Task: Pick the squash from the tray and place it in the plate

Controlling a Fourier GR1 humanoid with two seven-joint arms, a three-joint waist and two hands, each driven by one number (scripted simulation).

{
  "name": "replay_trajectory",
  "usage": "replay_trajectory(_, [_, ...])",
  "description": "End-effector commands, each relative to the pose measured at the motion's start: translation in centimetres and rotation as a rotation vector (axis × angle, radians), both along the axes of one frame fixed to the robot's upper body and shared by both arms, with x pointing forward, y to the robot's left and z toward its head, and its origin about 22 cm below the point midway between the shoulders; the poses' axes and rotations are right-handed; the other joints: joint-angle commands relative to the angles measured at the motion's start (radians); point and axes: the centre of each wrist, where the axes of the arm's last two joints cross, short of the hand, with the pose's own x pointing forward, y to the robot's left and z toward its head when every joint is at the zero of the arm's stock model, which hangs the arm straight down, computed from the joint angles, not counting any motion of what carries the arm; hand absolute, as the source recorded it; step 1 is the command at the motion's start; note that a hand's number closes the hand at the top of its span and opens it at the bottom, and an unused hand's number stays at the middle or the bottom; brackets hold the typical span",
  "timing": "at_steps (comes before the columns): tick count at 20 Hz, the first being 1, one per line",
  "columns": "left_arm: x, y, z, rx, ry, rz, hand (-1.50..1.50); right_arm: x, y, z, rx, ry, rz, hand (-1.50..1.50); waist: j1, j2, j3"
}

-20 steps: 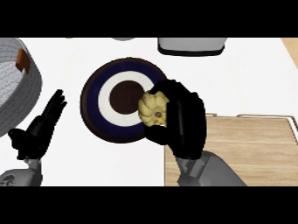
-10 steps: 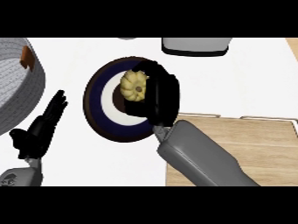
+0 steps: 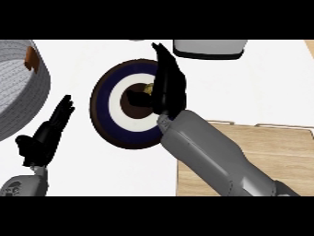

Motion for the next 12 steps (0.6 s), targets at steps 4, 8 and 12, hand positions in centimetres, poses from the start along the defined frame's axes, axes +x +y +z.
replay_trajectory(4, [0.9,-0.6,0.9,0.009,-0.017,0.024,0.00,-0.7,-1.5,-1.1,0.326,-0.165,-0.125,-1.50,-0.017,0.000,0.002])
replay_trajectory(8, [-0.2,0.2,1.3,-0.011,-0.013,0.017,0.00,-2.5,-2.6,-0.6,0.496,-0.179,-0.133,-1.50,-0.022,-0.004,0.004])
replay_trajectory(12, [-0.9,2.0,0.0,0.000,-0.007,0.052,0.00,-4.5,-7.2,-1.2,0.537,-0.235,-0.111,-1.50,-0.040,-0.001,0.004])
